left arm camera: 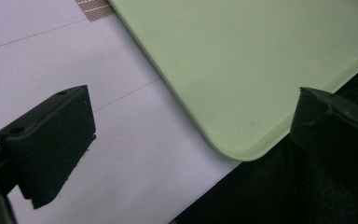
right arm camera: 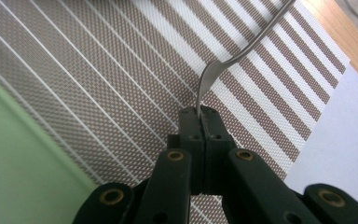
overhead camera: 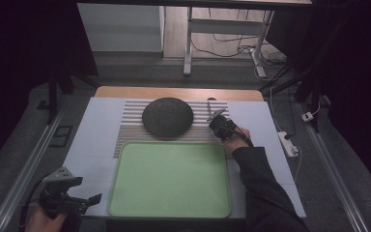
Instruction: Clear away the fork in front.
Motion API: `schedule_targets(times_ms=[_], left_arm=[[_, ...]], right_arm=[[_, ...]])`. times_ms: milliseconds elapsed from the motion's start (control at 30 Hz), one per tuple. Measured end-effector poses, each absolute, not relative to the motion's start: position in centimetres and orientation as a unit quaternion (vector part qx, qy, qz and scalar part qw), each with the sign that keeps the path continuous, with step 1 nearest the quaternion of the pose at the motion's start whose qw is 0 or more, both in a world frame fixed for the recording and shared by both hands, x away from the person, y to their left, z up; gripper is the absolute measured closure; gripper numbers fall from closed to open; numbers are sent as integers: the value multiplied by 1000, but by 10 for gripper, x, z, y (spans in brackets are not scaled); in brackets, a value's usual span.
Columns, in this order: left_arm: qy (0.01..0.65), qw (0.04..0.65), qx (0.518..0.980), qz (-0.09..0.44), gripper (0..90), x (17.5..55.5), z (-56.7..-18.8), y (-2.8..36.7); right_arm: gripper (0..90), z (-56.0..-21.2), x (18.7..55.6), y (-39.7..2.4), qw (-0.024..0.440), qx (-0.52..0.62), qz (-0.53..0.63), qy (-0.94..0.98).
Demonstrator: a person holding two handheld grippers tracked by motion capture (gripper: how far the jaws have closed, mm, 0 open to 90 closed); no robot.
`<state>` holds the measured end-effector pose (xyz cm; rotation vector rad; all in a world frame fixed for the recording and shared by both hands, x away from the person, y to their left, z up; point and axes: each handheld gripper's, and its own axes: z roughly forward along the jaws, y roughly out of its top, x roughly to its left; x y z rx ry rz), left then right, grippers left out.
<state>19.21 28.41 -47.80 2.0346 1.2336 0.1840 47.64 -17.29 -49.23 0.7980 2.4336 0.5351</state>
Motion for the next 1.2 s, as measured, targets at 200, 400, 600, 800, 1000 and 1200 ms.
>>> schedule_targets(times_ms=[200, 400, 600, 800, 1000, 1200], left_arm=[[464, 376, 798, 79, 0, 189, -476, 282], [452, 410, 789, 70, 0, 189, -473, 281], [431, 418, 797, 66, 0, 195, -468, 270], [401, 431, 807, 45, 0, 211, -466, 257], [371, 437, 819, 39, 0, 230, -464, 246], [337, 431, 837, 25, 0, 258, -451, 229]], right_arm=[[897, -477, 470, -184, 240, 314, 242, 886], [898, -460, 452, -188, 221, 295, 273, 889], [897, -449, 432, -190, 205, 283, 306, 885], [898, -442, 413, -193, 186, 273, 331, 884], [897, -439, 391, -196, 152, 266, 354, 884], [898, -436, 364, -197, 129, 251, 372, 884]])
